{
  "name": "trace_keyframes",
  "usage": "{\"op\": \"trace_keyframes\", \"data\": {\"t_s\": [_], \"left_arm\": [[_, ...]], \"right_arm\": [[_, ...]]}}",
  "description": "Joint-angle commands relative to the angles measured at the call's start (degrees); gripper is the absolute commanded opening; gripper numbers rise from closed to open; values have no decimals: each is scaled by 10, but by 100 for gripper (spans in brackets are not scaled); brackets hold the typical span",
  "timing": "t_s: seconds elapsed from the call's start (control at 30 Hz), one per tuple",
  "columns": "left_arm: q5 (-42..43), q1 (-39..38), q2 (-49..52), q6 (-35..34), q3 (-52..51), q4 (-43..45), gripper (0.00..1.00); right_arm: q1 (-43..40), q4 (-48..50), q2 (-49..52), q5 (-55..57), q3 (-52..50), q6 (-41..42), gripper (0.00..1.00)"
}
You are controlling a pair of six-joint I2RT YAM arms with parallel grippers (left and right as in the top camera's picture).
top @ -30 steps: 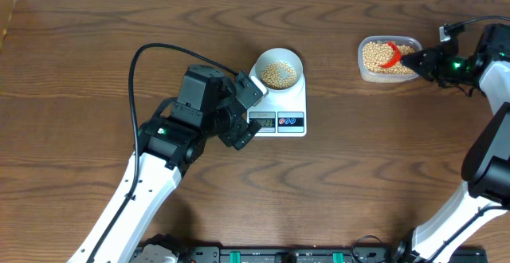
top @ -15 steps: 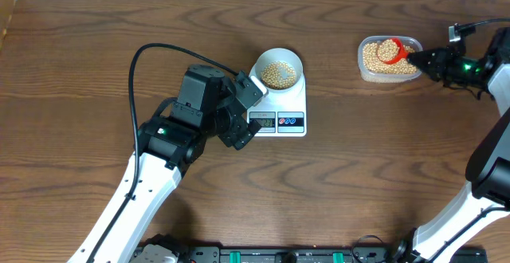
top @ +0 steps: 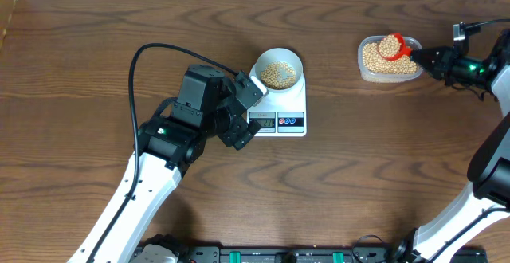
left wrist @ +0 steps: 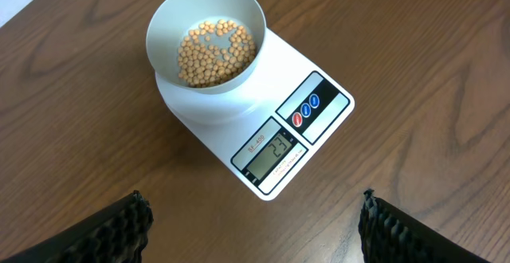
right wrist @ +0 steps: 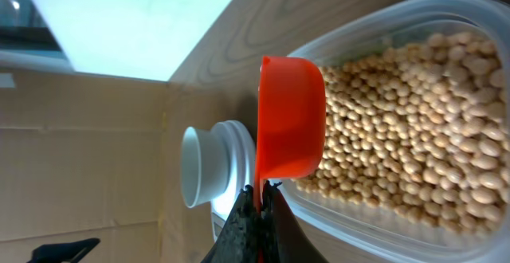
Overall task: Scoop item into bowl and weigh 50g on scale
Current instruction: 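Scoop soybeans and lift the filled scoop out of the tub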
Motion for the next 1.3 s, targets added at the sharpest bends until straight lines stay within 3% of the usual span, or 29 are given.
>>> {"op": "trace_keyframes", "data": {"t_s": [0.0,1.27], "left_arm": [[7,1,-2,5,1,0,86],[7,1,-2,5,1,0,86]], "right_arm": [[-7,6,3,-53,-3,0,1],[-13,60,3,-147,-3,35,1]]}}
